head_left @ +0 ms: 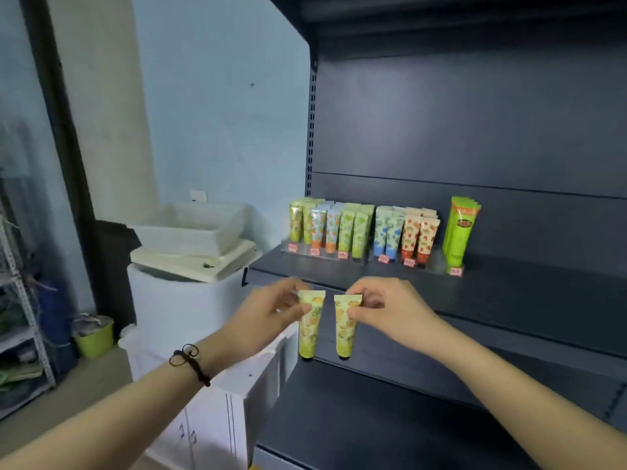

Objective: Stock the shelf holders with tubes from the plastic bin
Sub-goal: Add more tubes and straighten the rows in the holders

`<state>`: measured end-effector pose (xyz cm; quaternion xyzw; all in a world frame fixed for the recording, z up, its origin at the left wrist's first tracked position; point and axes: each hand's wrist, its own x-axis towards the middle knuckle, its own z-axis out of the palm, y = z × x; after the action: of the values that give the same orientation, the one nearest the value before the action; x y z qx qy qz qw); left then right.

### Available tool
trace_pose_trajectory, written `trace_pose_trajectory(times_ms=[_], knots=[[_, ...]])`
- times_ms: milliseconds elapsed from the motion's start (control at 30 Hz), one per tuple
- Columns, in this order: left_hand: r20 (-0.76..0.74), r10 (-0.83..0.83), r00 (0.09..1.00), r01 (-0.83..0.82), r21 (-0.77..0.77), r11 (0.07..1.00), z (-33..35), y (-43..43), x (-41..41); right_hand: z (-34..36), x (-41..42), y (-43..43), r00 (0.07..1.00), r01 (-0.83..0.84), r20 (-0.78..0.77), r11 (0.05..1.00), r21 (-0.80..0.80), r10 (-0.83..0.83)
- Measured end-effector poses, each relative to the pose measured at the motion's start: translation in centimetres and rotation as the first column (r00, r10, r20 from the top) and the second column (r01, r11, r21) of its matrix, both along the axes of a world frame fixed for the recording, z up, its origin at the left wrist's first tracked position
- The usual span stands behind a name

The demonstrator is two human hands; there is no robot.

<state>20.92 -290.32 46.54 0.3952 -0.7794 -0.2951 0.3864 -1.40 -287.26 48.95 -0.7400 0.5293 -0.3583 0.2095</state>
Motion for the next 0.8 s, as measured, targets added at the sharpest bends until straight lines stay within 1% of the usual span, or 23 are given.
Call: trace_pose_trajectory(times_ms=[167, 333, 433, 567, 733, 800], knots=[[0.008, 0.075, 0.997, -0.075, -0.040, 0.996, 6.5, -0.8, 1.0, 5.9, 1.4, -0.6, 0.996, 0.002, -0.086, 0.999, -0.041, -0.006], [0.043, 0.058, 0.997, -0.057, -0.037, 0.998, 10.9, -3.2, 2.0, 10.0, 3.4, -3.2, 0.988, 0.073, -0.129, 0.995, -0.067, -0.081], [0.025, 0.015, 1.000, -0.014, -0.018, 1.000, 13.1, -5.2, 2.6, 12.2, 4.8, -5.2, 0.979, 0.106, -0.165, 0.990, -0.093, -0.121], [0.052, -0.005, 0.999, 0.007, -0.045, 0.999, 15.7, -9.4, 3.7, 14.3, 6.6, -9.0, 0.981, 0.134, -0.132, 0.987, -0.087, -0.145], [0.045, -0.042, 0.998, 0.044, -0.050, 0.998, 17.5, -15.9, 4.9, 15.8, 7.8, -14.4, 0.950, 0.213, -0.205, 0.969, -0.127, -0.236], [0.048, -0.051, 0.998, 0.053, -0.046, 0.998, 17.4, -18.4, 5.0, 15.7, 8.0, -16.5, 0.941, 0.241, -0.212, 0.963, -0.125, -0.263]])
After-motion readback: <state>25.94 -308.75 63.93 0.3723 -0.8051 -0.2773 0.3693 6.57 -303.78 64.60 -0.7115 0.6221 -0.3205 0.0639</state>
